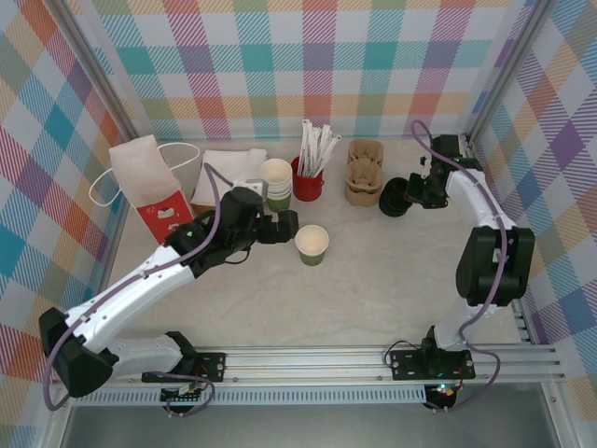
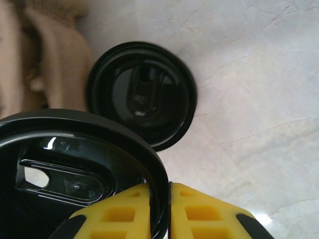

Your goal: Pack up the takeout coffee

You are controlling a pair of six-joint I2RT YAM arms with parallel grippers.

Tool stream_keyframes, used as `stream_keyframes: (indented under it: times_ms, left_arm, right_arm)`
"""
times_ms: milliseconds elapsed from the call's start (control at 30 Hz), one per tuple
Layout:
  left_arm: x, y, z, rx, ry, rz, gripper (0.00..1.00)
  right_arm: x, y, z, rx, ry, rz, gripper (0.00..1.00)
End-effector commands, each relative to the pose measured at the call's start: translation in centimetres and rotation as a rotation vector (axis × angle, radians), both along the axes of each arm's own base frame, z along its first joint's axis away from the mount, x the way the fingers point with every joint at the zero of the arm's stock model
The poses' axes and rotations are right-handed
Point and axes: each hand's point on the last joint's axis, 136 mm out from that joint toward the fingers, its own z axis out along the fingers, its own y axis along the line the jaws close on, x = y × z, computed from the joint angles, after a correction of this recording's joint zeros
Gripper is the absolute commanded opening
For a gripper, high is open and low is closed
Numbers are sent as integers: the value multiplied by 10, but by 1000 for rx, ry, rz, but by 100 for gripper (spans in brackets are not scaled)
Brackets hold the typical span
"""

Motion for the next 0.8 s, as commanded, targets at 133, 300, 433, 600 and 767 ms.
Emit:
stream_keyframes:
  times_ms: [133, 300, 433, 600, 767]
  left_arm:
    - [6, -76, 38, -262, 14, -188, 100]
    - [16, -109, 42, -357, 42, -247, 99]
    - [18, -136, 43, -399, 72, -294, 99]
    - [19, -162, 39, -381, 91, -321, 99]
    - [27, -175, 24, -367, 132, -300, 97]
  right_arm:
    - [-32, 41, 34, 242, -96, 77, 15]
    - [-56, 58, 57, 326, -164, 110, 16]
    - [-73, 77, 69, 369, -176, 161, 16]
    - [-89, 100, 78, 404, -180, 203, 16]
    - [-100, 122, 88, 417, -191, 251, 16]
